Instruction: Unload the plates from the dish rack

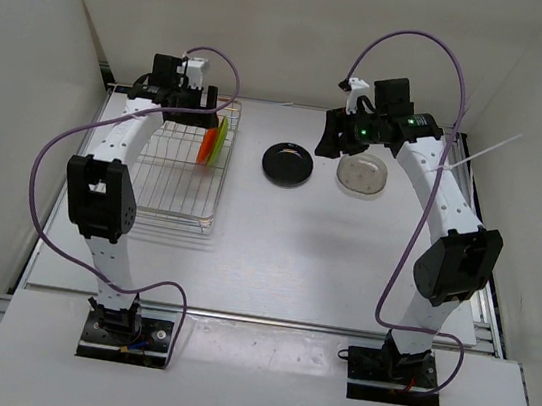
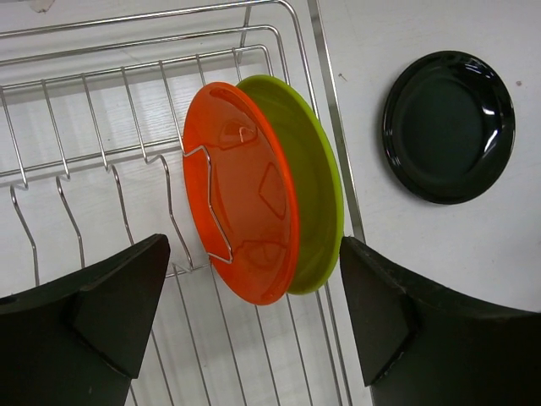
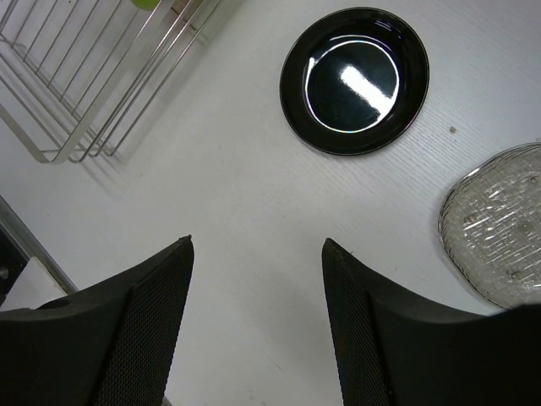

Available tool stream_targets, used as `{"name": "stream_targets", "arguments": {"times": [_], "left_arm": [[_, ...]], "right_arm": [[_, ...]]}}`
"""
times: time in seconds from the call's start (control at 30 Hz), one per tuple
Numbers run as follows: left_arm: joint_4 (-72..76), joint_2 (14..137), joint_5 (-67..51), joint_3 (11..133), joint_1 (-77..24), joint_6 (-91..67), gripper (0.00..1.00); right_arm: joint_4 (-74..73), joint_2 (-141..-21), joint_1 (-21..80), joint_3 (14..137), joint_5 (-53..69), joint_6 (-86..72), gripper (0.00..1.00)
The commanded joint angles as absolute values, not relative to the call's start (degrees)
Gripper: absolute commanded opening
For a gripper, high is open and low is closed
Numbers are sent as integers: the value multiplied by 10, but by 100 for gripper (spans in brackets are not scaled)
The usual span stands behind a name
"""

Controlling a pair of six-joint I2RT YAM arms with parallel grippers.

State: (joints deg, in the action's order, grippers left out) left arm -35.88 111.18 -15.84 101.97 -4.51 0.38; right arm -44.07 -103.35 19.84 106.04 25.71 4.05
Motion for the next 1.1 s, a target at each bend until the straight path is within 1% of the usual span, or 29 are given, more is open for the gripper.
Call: {"name": "stream_targets", "arguments": {"times": [0.0, 0.2, 0.33, 0.43, 0.47, 0.53, 0.6, 0.63, 0.67, 0.73, 0.83, 0.9, 0.97, 1.07], "left_arm": [[-340, 1105, -150, 1018, -44, -2, 92], [-340, 1115, -123, 1018, -49, -2, 89], [-340, 1128, -105, 1018, -60, -2, 83], [-340, 1128, -99, 1013, -65, -2, 83], [-340, 1133, -99, 1013, -65, -2, 80], [-340, 1133, -99, 1013, -70, -2, 79], [-340, 1133, -94, 1013, -70, -2, 75], [-340, 1133, -94, 1013, -70, -2, 73], [-340, 1138, -94, 1018, -70, -2, 68], [-340, 1138, -94, 1018, -76, -2, 64], [-340, 1143, -94, 1018, -76, -2, 63], [-340, 1143, -89, 1023, -76, -2, 56], [-345, 1149, -89, 1023, -76, -2, 56], [-345, 1149, -89, 1028, -76, -2, 49]], "right_arm": [[-441, -1013, 196, 1063, 266, 47, 66], [-441, -1013, 196, 1068, 266, 47, 66], [-441, -1007, 196, 1063, 266, 47, 66], [-441, -1007, 196, 1063, 266, 47, 66], [-441, -1007, 196, 1063, 261, 47, 66], [-441, -1002, 196, 1063, 261, 47, 65], [-441, -1002, 196, 1057, 261, 47, 65], [-441, -1002, 196, 1057, 261, 42, 65], [-441, -1002, 196, 1057, 261, 42, 65], [-441, -1002, 196, 1057, 261, 42, 65], [-441, -1002, 196, 1057, 261, 42, 65], [-441, -1002, 196, 1057, 261, 42, 65], [-436, -1002, 196, 1057, 261, 37, 65], [-436, -1002, 196, 1057, 261, 37, 65]]}}
